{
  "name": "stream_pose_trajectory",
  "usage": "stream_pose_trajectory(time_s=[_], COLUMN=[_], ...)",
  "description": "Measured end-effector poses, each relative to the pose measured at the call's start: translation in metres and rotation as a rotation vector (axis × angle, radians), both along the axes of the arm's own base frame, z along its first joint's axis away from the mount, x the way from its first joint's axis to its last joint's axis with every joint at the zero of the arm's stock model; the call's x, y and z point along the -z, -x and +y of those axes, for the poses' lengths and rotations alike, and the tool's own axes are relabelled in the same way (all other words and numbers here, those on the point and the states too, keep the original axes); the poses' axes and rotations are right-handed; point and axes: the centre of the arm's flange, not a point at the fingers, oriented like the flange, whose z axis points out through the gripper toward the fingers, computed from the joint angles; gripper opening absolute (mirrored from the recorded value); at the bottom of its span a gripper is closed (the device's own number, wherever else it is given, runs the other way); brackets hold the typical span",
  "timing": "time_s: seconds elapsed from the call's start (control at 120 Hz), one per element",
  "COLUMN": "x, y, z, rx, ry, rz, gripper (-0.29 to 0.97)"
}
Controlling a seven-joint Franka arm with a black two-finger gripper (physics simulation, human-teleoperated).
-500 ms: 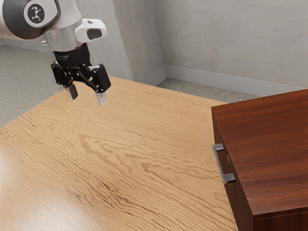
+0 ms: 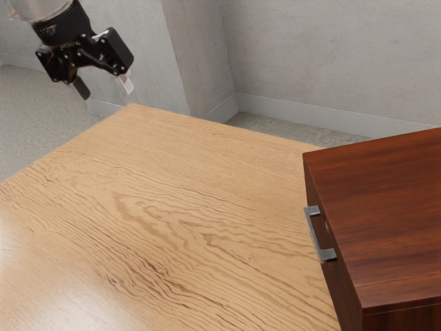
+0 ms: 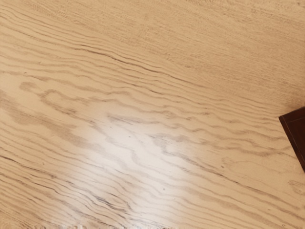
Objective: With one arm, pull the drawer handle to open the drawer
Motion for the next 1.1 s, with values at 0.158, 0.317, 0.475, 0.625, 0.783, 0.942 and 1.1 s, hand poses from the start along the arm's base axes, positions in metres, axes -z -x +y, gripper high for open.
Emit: stream_pose_trajectory(time_s=[0.158,0.317,0.475,0.625,0.783,0.942,1.1], x=[0.019,0.036,0.07,0.115,0.151,0.171,0.191], y=[-0.018,-0.045,-0.054,-0.063,-0.071,-0.062,-0.043], z=[-0.005,-0.119,-0.179,-0.191,-0.201,-0.209,-0.226], rx=[-0.246,-0.231,-0.265,-0.347,-0.417,-0.464,-0.473], ry=[0.042,0.056,0.097,0.142,0.178,0.211,0.241], rz=[0.042,0.05,0.059,0.056,0.041,0.016,-0.017], gripper=[0.68,0.68,0.68,0.68,0.68,0.68,0.68])
